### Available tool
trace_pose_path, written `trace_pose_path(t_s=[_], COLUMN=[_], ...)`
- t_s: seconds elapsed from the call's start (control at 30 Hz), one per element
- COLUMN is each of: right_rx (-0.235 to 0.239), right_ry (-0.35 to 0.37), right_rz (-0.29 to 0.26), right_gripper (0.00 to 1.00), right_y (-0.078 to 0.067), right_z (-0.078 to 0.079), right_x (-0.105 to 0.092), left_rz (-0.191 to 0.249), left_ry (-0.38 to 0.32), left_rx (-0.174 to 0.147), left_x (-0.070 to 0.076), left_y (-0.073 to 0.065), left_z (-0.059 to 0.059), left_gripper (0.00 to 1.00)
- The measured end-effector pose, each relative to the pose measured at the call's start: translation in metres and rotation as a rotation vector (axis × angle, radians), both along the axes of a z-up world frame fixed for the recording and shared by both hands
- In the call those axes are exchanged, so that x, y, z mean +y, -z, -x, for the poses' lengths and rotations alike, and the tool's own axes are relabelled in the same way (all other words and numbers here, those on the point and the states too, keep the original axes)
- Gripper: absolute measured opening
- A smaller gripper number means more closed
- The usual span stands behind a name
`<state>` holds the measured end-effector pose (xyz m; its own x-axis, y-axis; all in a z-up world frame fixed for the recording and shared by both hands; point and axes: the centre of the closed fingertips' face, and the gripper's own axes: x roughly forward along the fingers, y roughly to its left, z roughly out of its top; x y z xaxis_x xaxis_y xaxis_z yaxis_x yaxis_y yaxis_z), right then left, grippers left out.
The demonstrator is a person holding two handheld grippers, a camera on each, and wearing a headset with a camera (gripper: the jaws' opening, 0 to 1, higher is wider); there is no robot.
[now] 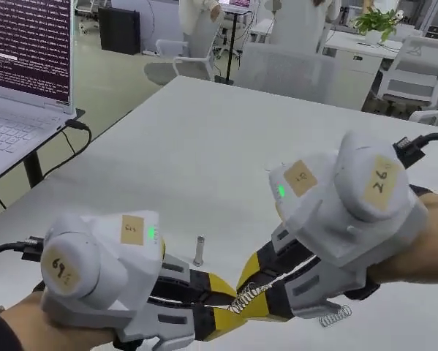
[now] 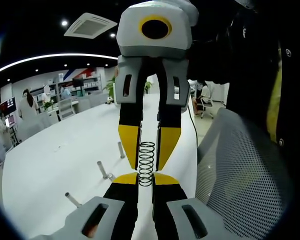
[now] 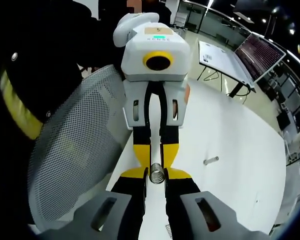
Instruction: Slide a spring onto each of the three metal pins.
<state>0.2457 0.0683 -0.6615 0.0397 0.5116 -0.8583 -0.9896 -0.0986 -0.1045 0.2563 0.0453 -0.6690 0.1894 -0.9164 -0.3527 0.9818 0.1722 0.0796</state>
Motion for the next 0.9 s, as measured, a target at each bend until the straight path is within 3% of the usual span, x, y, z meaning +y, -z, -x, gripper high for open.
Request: trace_pose_path(t_s=[0.9], right_rx=[0.01], right_ry=[-0.062], right_rz=[0.159], right_gripper=[0.09], right_y=[-0.003], right_z=[-0.016], right_x=[0.007], left_rz=[0.078], left_ry=[-0.047], left_rx=[-0.007], left_x=[0.01], left_y=[-0.009], left_z=[-0.017], left_gripper=[0.02])
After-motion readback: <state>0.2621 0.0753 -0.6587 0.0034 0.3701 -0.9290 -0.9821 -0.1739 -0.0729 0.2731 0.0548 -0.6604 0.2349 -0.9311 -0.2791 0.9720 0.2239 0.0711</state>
